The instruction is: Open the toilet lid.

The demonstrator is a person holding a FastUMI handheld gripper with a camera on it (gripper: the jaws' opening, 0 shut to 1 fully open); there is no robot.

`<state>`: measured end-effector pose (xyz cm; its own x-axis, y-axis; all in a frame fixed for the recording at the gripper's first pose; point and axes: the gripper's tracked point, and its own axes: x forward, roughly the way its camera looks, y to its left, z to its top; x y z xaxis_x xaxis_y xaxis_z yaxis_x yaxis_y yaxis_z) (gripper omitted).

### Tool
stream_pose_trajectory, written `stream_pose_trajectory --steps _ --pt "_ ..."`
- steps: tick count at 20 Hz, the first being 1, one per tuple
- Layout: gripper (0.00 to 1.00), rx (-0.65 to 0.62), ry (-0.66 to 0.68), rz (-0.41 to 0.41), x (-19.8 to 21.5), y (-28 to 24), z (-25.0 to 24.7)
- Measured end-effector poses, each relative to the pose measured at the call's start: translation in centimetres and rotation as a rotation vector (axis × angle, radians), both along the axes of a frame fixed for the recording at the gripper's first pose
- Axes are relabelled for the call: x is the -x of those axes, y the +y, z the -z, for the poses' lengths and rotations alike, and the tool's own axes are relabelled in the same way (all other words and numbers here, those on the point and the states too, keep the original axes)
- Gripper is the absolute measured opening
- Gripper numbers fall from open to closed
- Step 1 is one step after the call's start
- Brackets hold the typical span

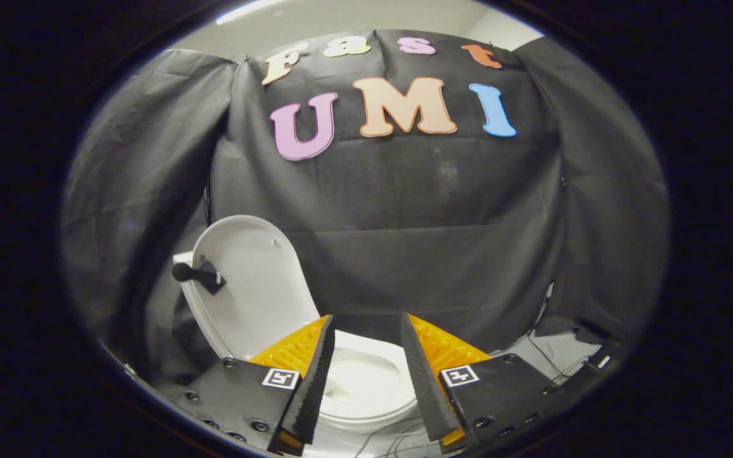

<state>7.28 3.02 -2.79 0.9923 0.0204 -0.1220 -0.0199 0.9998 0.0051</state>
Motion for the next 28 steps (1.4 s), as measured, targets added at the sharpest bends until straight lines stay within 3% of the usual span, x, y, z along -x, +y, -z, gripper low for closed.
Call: stream_pose_trajectory --steps 8,12,20,22,25,28 --pt "0.66 0.035 0.064 0.050 1.9 -2.8 1.3" --pt "0.66 0.007 0.074 0.028 4.3 -2.4 0.9" --pt "0.66 -0.031 -0.177 0.025 8.0 -2.6 -4.6" --pt "0.66 0.010 -0.114 0.018 8.7 -2.4 -3.0" --pt "0.66 0.003 -0.137 0.024 9.0 -2.6 -3.1" --pt "0.79 0.005 -0.139 0.023 9.1 -2.4 -3.3"
